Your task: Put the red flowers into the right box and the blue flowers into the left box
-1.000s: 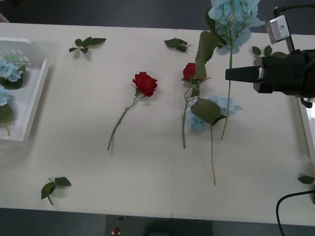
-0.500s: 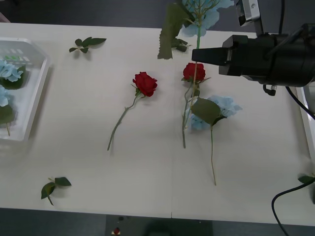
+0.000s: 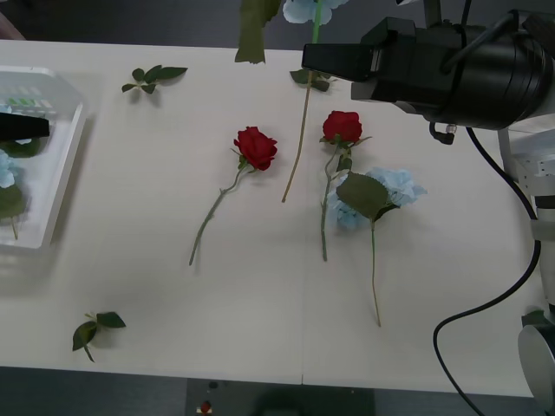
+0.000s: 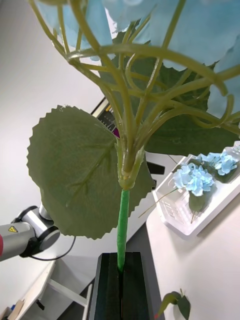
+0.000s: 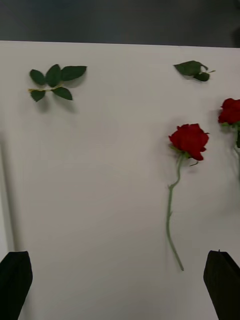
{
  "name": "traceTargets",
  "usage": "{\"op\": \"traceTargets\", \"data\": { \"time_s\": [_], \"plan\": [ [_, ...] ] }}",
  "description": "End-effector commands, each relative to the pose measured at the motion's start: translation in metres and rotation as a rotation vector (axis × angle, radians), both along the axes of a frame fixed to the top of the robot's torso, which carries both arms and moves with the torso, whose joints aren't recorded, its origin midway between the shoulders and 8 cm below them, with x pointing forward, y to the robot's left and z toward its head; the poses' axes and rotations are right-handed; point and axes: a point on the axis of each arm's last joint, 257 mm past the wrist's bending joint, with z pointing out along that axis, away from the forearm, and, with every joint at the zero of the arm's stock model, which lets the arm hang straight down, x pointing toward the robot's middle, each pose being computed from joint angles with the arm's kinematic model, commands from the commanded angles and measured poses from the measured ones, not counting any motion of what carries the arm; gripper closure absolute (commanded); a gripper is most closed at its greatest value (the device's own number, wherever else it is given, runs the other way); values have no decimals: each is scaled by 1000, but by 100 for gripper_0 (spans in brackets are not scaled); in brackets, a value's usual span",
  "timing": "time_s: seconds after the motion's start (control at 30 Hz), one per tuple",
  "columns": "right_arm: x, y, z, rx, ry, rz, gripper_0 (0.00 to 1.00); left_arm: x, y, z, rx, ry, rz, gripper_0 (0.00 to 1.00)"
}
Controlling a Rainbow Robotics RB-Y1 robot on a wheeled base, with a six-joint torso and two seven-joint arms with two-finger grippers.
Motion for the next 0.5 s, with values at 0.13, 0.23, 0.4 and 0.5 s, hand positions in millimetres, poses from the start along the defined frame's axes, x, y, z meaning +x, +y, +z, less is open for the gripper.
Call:
{"op": "traceTargets", "data": {
  "time_s": [0.13,0.23,0.4,0.5],
  "plan": [
    [-11,17,19,26,-41,29,100,-29,-96,26,-171,-71,-159,0],
    [-10,20,21,33,-41,29,100,-44,-135,31,-221,-89,-239,0],
    [-12,24,23,45,-40,35,100,-62,-189,38,-281,-109,-347,0],
    [-12,24,23,45,-40,35,100,-71,-222,40,-317,-113,-409,0]
  ]
}}
